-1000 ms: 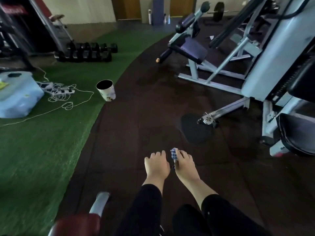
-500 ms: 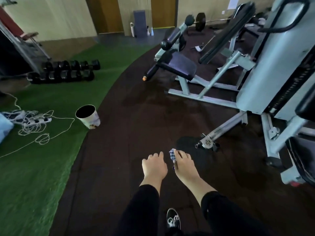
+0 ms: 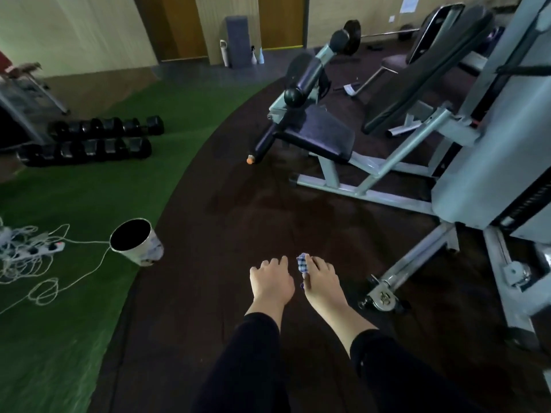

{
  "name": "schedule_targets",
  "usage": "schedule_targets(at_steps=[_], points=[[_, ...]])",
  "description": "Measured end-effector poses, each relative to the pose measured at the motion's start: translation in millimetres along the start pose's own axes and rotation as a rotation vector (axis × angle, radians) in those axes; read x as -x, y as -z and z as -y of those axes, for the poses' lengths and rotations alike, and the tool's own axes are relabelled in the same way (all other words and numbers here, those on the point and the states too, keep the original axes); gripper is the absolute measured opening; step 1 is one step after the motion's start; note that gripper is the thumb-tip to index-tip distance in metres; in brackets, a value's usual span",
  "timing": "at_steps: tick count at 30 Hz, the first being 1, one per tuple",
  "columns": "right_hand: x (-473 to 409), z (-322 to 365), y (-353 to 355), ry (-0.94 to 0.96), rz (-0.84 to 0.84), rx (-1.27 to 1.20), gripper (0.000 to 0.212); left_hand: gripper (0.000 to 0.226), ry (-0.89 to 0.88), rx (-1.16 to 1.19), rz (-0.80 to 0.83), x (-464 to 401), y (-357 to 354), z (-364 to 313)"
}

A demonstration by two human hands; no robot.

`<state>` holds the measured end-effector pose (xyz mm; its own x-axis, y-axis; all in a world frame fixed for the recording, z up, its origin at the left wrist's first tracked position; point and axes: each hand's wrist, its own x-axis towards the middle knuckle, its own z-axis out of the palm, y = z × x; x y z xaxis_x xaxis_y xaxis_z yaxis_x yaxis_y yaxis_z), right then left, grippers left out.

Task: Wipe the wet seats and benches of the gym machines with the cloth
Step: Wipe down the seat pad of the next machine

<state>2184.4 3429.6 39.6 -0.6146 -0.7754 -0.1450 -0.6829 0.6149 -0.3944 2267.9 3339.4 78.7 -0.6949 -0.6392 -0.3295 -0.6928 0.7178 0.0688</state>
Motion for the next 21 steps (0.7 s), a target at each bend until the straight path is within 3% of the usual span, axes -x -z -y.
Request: schedule_targets(at_steps=[9, 21], points=[[-171, 19, 24, -0.211, -0.099, -0.084, 0.057, 0.05, -0.141, -0.103, -0.014, -184, 81, 32], [-364, -53, 68, -0.363, -0.165, -0.116, 0.054, 0.052, -0.269, -0.149, 0.058, -396, 129, -32]])
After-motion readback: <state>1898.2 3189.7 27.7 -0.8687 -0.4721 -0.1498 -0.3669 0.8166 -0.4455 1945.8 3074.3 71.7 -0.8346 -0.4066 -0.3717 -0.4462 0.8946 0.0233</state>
